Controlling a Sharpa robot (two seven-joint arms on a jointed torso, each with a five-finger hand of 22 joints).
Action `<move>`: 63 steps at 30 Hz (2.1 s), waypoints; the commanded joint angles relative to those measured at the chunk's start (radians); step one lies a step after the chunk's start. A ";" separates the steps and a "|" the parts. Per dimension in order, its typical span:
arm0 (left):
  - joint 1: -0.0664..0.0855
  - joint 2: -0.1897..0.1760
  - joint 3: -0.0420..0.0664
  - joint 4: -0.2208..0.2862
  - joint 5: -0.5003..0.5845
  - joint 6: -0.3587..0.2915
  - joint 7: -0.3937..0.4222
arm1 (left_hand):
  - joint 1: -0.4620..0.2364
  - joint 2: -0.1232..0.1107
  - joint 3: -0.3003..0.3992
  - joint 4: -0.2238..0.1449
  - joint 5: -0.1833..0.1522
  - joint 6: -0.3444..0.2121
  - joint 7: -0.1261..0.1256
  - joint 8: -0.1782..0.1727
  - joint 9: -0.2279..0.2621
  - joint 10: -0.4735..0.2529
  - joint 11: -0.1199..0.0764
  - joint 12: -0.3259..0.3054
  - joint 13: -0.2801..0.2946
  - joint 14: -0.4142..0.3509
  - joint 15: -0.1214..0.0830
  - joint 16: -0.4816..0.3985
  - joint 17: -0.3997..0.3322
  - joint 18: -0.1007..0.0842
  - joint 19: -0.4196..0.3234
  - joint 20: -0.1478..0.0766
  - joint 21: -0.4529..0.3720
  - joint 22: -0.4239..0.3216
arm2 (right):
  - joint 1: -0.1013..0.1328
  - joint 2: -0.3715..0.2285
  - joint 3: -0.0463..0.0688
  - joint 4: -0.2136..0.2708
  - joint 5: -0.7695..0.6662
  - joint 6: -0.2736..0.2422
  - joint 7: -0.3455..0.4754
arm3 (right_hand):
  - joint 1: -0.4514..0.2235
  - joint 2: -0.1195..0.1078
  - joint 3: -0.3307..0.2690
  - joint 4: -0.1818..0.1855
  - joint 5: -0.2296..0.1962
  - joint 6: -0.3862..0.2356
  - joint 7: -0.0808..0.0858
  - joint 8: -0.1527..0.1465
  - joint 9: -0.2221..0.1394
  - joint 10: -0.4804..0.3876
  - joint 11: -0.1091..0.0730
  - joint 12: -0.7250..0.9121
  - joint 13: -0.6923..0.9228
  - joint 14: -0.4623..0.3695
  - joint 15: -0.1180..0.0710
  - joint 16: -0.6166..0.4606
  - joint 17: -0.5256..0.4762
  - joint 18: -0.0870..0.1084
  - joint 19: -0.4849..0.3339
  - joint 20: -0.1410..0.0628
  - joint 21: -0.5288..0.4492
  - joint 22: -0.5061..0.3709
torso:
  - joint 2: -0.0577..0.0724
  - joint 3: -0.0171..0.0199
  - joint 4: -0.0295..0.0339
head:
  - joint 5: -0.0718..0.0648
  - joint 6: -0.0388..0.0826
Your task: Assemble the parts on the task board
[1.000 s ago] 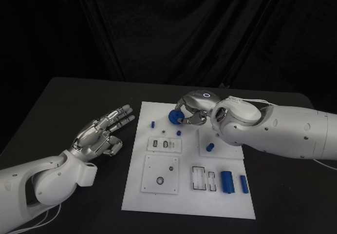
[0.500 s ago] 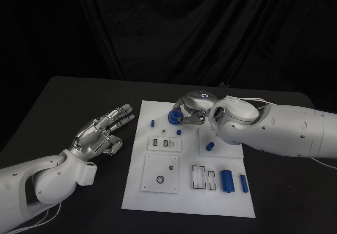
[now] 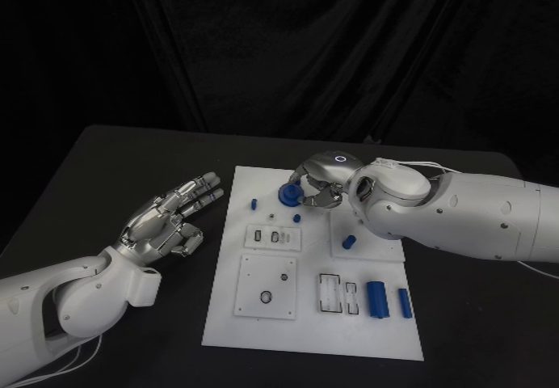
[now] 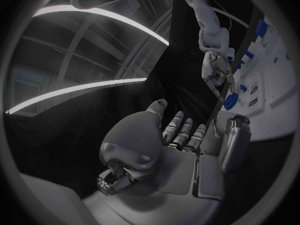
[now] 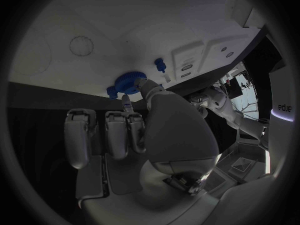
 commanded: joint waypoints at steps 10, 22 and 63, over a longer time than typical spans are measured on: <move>0.002 -0.013 0.000 0.012 0.002 0.005 0.118 | -0.009 0.000 0.003 -0.008 0.004 0.009 0.002 0.008 0.001 0.000 0.007 0.008 0.001 0.002 0.009 0.008 0.001 -0.006 0.105 0.005 0.003 0.263 | 0.015 -0.131 0.004 0.090 -0.006 -0.143 0.041 | -0.037 -0.004 -0.025 0.019 -0.125 0.036 -0.001 0.011 -0.020 0.101 -0.007 0.005 0.259 0.093 -0.011 -0.006 0.205 0.006 0.053 -0.010 -0.004 0.207 | -0.001 0.0009 -0.0003 | 0.006 0.010; 0.002 -0.021 0.000 0.032 0.003 -0.009 0.121 | -0.010 -0.001 0.004 -0.010 0.005 0.014 0.003 0.009 0.001 0.001 0.006 0.010 0.002 0.002 0.010 0.010 0.002 -0.006 0.105 0.005 0.003 0.263 | 0.049 -0.399 -0.004 0.242 -0.006 -0.181 0.009 | -0.055 0.004 -0.058 0.069 -0.212 0.103 -0.006 0.025 -0.025 0.104 -0.011 0.007 0.263 0.095 -0.014 -0.003 0.212 0.002 0.063 -0.012 0.006 0.219 | -0.004 0.0007 -0.0024 | -0.002 0.012; 0.004 -0.027 0.006 0.063 0.015 0.002 0.115 | -0.016 0.001 0.011 -0.018 0.010 0.022 0.011 0.013 0.001 0.006 0.010 0.017 0.002 0.004 0.009 0.015 0.002 -0.006 0.105 0.007 0.003 0.263 | -0.086 -0.447 -0.007 0.140 0.010 -0.230 -0.009 | -0.006 -0.035 -0.113 0.146 -0.320 0.104 -0.011 0.005 -0.042 0.104 -0.016 0.007 0.263 0.091 -0.018 -0.012 0.194 0.005 0.058 -0.017 -0.003 0.215 | -0.011 0.0039 -0.0107 | -0.050 -0.014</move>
